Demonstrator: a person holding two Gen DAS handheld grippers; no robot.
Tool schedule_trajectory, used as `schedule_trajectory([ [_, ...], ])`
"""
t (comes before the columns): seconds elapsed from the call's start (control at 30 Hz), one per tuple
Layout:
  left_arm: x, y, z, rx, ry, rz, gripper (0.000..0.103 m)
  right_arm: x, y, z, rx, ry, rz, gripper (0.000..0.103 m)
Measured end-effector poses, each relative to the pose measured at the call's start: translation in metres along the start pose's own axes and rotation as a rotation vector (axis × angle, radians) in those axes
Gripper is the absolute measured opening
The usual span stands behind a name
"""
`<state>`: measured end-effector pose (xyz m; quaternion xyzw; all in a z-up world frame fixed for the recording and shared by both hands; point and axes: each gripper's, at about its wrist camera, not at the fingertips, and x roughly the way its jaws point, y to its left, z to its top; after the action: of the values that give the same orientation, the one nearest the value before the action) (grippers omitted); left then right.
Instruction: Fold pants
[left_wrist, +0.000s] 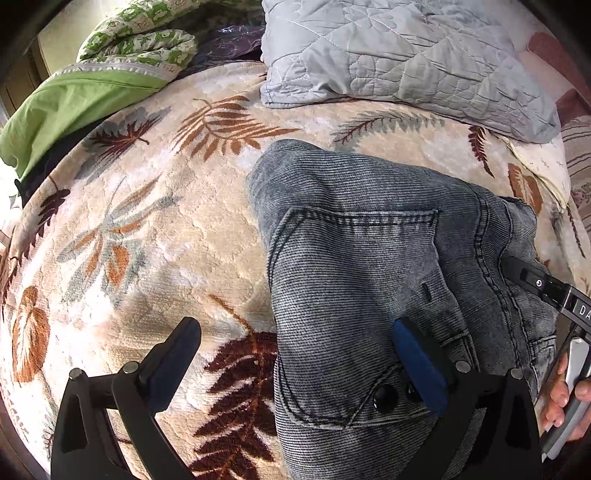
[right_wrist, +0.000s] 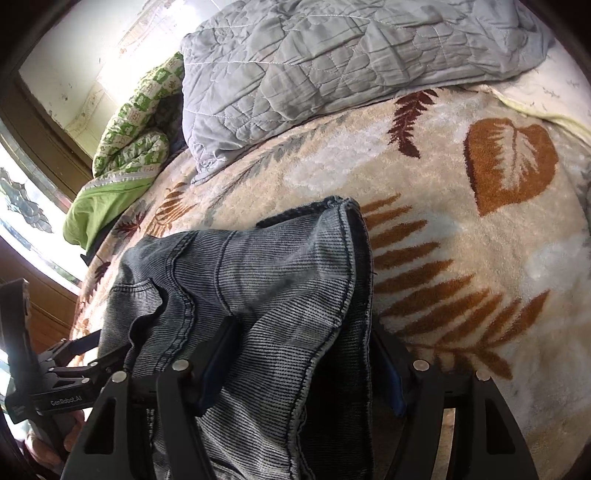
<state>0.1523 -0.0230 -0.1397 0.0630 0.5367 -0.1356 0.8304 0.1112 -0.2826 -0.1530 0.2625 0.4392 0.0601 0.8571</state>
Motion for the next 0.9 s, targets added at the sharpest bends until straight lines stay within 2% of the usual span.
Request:
schedule_trajectory([
  [0.1, 0.000, 0.001, -0.005, 0.017, 0.042, -0.079, 0.102, -0.005, -0.013, 0.000, 0.064, 0.056, 0.125, 0.070],
  [0.2, -0.001, 0.004, -0.010, -0.005, 0.061, -0.175, 0.102, -0.004, -0.023, -0.006, 0.151, 0.149, 0.305, 0.070],
  [0.23, 0.001, 0.003, -0.012, -0.009, 0.075, -0.214, 0.102, -0.003, -0.023, -0.008, 0.146, 0.171, 0.335, 0.070],
  [0.33, 0.007, 0.001, -0.016, -0.036, 0.083, -0.235, 0.101, 0.001, -0.025, -0.014, 0.173, 0.161, 0.365, 0.071],
  [0.4, 0.009, 0.007, -0.014, -0.081, 0.087, -0.284, 0.091, 0.002, -0.027, -0.016, 0.216, 0.143, 0.395, 0.070],
  [0.43, 0.008, 0.011, -0.013, -0.105, 0.074, -0.311, 0.084, 0.002, -0.027, -0.016, 0.220, 0.135, 0.399, 0.069],
  [0.47, 0.007, 0.014, -0.013, -0.131, 0.058, -0.345, 0.065, 0.001, -0.026, -0.018, 0.222, 0.124, 0.397, 0.062],
  [0.5, 0.008, 0.018, -0.013, -0.159, 0.056, -0.350, 0.058, 0.001, -0.025, -0.020, 0.224, 0.118, 0.393, 0.050],
  [0.57, 0.007, 0.021, -0.015, -0.179, 0.042, -0.354, 0.049, 0.002, -0.024, -0.026, 0.237, 0.120, 0.390, 0.043],
  [0.63, 0.001, 0.021, -0.018, -0.187, 0.016, -0.383, 0.036, -0.004, -0.020, -0.027, 0.236, 0.099, 0.382, 0.039],
  [0.7, -0.012, 0.016, -0.018, -0.151, -0.026, -0.376, 0.028, -0.013, -0.011, -0.027, 0.216, 0.077, 0.360, 0.037],
  [0.8, -0.030, 0.011, -0.019, -0.102, -0.076, -0.357, 0.025, -0.028, 0.004, -0.028, 0.158, 0.037, 0.326, 0.035],
  [0.9, -0.041, 0.014, -0.017, -0.099, -0.098, -0.357, 0.024, -0.040, 0.016, -0.028, 0.126, 0.004, 0.320, 0.033],
])
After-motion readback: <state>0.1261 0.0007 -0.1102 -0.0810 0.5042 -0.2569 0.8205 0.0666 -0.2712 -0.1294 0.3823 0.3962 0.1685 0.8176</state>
